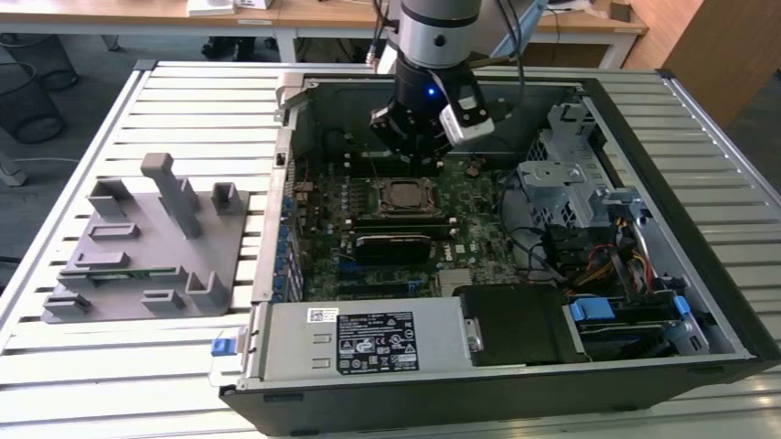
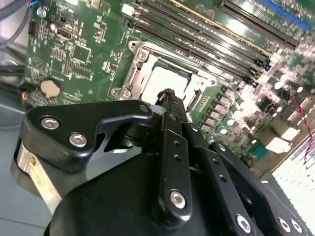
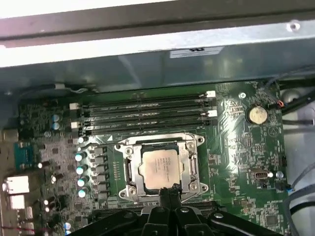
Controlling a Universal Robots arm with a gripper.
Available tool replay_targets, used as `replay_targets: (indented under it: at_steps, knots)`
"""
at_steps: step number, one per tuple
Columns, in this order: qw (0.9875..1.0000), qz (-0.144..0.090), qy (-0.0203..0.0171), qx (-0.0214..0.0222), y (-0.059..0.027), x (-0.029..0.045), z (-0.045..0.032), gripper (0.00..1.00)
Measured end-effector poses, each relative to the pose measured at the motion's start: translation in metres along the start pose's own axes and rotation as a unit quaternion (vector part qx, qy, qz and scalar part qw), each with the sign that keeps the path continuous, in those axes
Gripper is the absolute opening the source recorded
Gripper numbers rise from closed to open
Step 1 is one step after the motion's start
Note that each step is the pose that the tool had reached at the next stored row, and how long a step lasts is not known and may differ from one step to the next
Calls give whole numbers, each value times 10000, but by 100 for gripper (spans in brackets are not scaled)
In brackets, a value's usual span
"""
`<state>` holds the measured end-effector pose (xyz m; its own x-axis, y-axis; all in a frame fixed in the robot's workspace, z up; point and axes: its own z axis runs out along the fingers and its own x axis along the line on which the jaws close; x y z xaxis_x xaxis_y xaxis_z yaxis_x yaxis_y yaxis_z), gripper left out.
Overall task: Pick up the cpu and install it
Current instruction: 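Install the first cpu locking lever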
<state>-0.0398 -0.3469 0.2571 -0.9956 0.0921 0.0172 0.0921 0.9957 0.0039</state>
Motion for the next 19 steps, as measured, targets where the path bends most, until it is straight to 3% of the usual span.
replay_targets:
  at_steps: [2,8,14,19]
  knots:
    - [10000,-23,-8,-10,-3,29,2,11]
    - [9999,-23,-101,-24,-16,182,3,11]
    - [9999,-26,-120,-29,-17,192,-63,11]
    - [9998,-119,-125,-29,-20,227,-63,11]
